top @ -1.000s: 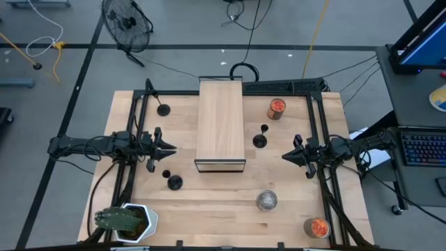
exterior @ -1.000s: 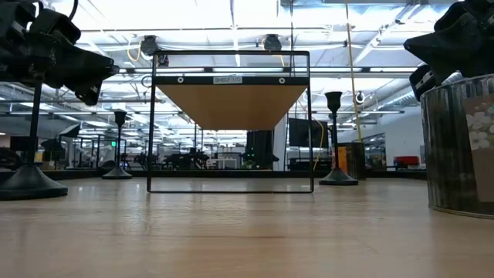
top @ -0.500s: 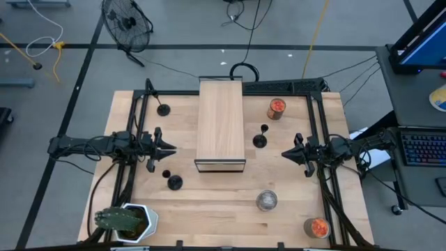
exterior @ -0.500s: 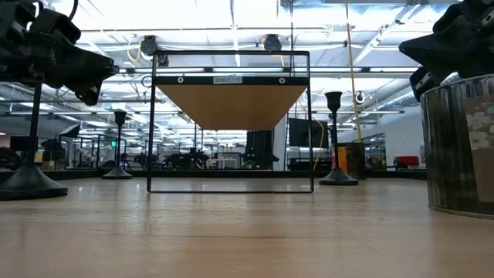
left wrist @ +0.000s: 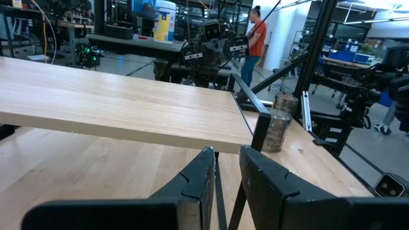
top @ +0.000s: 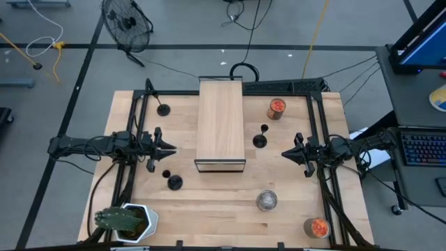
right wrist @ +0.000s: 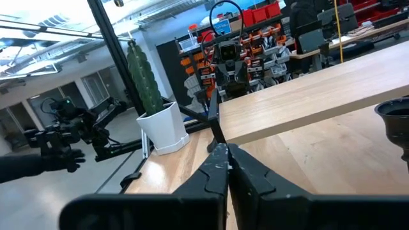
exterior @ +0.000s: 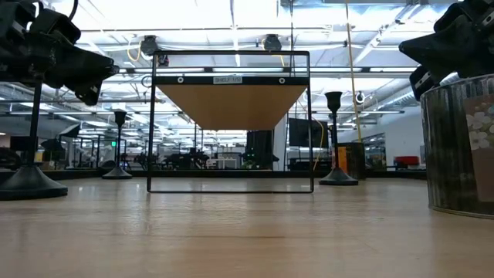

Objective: Pick & Place candle stick holders
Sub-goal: Put the top black candle holder on the shelf

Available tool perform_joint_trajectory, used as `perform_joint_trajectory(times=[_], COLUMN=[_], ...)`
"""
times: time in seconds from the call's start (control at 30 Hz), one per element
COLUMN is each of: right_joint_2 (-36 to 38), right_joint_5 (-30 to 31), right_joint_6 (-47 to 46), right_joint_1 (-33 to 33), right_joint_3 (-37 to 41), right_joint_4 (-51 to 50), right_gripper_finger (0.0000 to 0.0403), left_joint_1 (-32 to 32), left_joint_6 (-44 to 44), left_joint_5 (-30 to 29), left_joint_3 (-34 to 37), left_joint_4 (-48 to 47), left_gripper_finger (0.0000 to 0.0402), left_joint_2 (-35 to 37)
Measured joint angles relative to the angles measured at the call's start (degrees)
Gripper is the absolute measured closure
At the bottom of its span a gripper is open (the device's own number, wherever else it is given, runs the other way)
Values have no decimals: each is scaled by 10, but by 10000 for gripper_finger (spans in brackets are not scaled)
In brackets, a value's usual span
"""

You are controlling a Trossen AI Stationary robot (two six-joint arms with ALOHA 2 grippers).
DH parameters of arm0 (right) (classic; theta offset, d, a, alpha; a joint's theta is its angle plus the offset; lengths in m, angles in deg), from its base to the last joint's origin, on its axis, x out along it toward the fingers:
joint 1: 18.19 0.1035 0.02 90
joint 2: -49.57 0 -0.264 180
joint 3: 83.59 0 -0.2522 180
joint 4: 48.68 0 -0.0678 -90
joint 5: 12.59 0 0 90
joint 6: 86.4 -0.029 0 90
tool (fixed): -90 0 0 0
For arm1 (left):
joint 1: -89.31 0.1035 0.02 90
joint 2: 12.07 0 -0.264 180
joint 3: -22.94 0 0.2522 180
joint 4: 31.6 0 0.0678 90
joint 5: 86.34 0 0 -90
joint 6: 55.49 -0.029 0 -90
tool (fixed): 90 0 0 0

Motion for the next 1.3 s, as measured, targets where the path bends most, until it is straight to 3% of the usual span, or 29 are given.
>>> perform_joint_trajectory(times=[0.4,0.67,0.77,0.87,1.1,1.2,1.3], right_joint_2=[0,0,0,0,0,0,0], right_joint_5=[0,2,2,2,9,38,70], right_joint_6=[0,0,0,0,0,1,1], right_joint_1=[0,0,0,0,0,0,0], right_joint_3=[0,0,0,0,0,0,0], right_joint_4=[0,0,0,0,0,0,0], right_gripper_finger=[403,403,403,403,403,403,403], left_joint_1=[0,0,0,0,7,20,26], left_joint_6=[3,60,17,17,114,140,145], left_joint_5=[-11,-201,-210,-223,-356,-389,-362], left_joint_3=[0,-9,-38,-96,-263,-305,-320], left_joint_4=[45,274,217,82,-209,-224,-177], left_gripper_finger=[321,321,321,321,321,321,321], left_joint_2=[0,0,0,-10,-98,-140,-167])
